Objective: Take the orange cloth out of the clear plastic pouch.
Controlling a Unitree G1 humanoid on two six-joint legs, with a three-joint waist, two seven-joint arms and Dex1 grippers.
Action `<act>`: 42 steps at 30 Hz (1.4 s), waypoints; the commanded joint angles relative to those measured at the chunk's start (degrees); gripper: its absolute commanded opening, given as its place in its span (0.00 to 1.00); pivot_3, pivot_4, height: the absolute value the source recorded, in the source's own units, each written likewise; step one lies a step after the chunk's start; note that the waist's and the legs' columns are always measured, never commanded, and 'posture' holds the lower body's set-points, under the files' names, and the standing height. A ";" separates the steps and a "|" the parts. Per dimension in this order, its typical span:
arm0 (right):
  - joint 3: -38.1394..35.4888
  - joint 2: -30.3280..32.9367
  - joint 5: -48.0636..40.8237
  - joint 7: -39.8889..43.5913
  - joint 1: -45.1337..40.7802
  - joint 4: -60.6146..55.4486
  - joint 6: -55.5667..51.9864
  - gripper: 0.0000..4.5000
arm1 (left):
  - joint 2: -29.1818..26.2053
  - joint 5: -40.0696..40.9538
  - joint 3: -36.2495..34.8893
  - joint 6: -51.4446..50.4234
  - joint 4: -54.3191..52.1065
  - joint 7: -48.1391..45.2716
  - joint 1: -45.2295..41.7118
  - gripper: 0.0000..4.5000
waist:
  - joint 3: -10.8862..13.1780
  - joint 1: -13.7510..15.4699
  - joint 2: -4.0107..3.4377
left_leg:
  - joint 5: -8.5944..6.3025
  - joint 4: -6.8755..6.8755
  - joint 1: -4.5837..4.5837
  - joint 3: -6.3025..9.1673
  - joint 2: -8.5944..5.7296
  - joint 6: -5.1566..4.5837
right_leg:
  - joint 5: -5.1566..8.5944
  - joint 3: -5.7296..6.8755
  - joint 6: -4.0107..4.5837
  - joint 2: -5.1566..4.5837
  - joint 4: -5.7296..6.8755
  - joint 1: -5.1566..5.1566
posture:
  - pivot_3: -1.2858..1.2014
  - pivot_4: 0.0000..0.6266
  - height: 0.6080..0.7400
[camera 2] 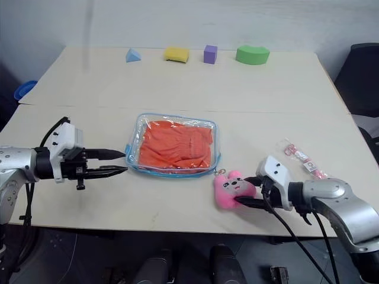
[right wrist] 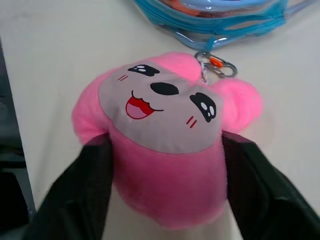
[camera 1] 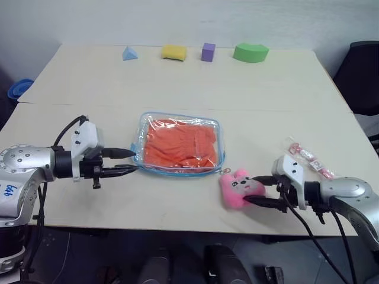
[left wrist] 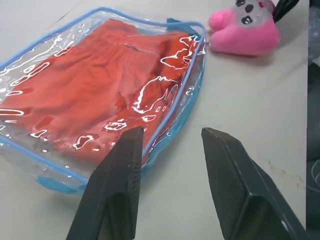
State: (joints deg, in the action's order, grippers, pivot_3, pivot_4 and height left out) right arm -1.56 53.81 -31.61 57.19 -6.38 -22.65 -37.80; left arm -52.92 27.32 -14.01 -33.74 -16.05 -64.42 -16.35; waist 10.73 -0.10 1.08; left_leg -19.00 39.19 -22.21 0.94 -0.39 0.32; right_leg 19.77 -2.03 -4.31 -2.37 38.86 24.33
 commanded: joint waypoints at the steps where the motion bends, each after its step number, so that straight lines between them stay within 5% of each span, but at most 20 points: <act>1: -0.61 0.21 -4.25 2.28 -0.10 -4.98 -2.05 0.38 | -1.22 1.64 -1.93 -0.67 -3.22 1.39 0.21 0.44 | 0.00 0.00 0.00 | 0.00 0.00 0.00 0.01 0.00 0.00 | 0.00 0.00 0.00 0.00 0.00 0.00 | 0.52 0.24 1.00; 6: 2.65 -4.29 -6.78 -2.33 -3.53 -7.67 -7.62 0.05 | -1.09 1.95 -0.94 -1.29 -4.26 2.54 0.06 0.44 | -0.01 -0.31 0.02 | 0.00 -0.02 0.03 0.02 0.04 0.01 | 0.00 0.00 0.00 0.03 0.04 0.01 | 0.52 0.24 1.00; 15: 13.57 -12.15 0.30 -9.92 -7.86 -4.24 -10.44 0.05 | 2.10 0.80 8.18 -0.61 -4.08 3.70 -6.04 0.44 | -0.11 -0.03 0.17 | 0.01 -0.01 0.00 0.04 -0.02 0.04 | 0.00 0.01 0.00 -0.03 0.00 0.01 | 0.52 0.24 1.00; 24: 10.87 -8.23 -0.42 -8.47 -6.54 -10.34 -10.77 0.69 | 7.74 -1.06 19.70 -0.64 -3.21 2.49 -12.72 0.44 | -0.14 -0.25 0.22 | 0.12 -0.02 0.03 0.03 0.01 0.23 | 0.00 -0.01 0.00 0.05 0.04 0.01 | 0.52 0.24 1.00; 35: 2.58 4.15 0.19 -5.99 -2.13 -23.87 -8.77 0.69 | 13.83 -7.26 34.33 -1.79 -0.51 2.01 -17.21 0.44 | -0.14 -0.05 0.23 | 0.11 0.00 -0.01 0.03 -0.04 0.22 | 0.00 -0.01 0.00 0.05 0.02 0.00 | 0.52 0.24 1.00; 42: -0.59 9.48 0.39 -0.49 -6.28 -18.48 -5.33 0.69 | 19.61 -8.39 37.48 -3.75 0.66 3.15 -19.44 0.44 | -0.14 0.09 0.23 | 0.11 0.02 0.00 0.03 -0.04 0.19 | 0.00 -0.01 0.00 0.05 0.02 -0.01 | 0.52 0.24 1.00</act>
State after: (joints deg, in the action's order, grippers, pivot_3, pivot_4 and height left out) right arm -0.97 62.40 -31.48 55.21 -12.30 -41.90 -44.72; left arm -34.20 19.05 23.24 -37.23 -14.44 -61.63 -34.77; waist 10.59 0.00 1.31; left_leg -18.89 39.21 -22.22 0.96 -0.43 0.52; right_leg 19.77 -2.04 -4.31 -2.33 38.87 24.32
